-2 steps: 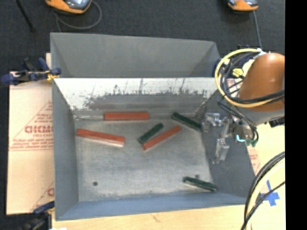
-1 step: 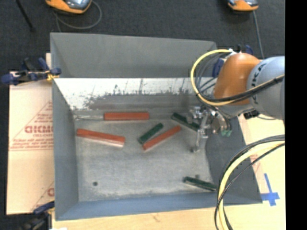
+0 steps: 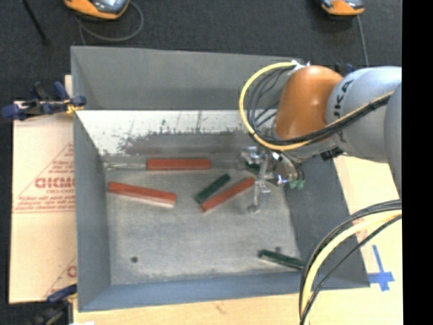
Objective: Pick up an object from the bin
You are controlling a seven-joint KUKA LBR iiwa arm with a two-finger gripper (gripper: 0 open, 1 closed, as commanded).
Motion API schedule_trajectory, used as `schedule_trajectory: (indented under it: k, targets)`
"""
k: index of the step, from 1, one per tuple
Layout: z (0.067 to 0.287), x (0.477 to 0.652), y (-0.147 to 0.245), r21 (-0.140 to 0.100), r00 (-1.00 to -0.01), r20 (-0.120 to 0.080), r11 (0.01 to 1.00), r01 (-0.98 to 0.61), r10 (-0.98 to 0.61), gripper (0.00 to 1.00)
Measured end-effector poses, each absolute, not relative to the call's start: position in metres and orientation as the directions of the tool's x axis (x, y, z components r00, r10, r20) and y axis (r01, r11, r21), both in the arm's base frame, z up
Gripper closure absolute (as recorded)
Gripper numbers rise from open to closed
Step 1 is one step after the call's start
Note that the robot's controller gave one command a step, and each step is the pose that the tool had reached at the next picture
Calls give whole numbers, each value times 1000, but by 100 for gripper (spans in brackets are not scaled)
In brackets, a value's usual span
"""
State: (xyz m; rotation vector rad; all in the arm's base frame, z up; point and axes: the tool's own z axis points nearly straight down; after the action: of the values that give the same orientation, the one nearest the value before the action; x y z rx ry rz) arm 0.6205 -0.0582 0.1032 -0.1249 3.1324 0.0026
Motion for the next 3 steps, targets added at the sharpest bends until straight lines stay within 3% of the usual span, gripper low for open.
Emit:
schedule_trajectory:
  k: [1,2,3]
  targets:
    - [101,618,-16,0,-951,-2,951,-311,-311,0]
    - [71,621,-5,-2,-847,-3,847,-531,-531,0]
    - [73,623,-6,-4,-848,-6,848,-530,-530,0]
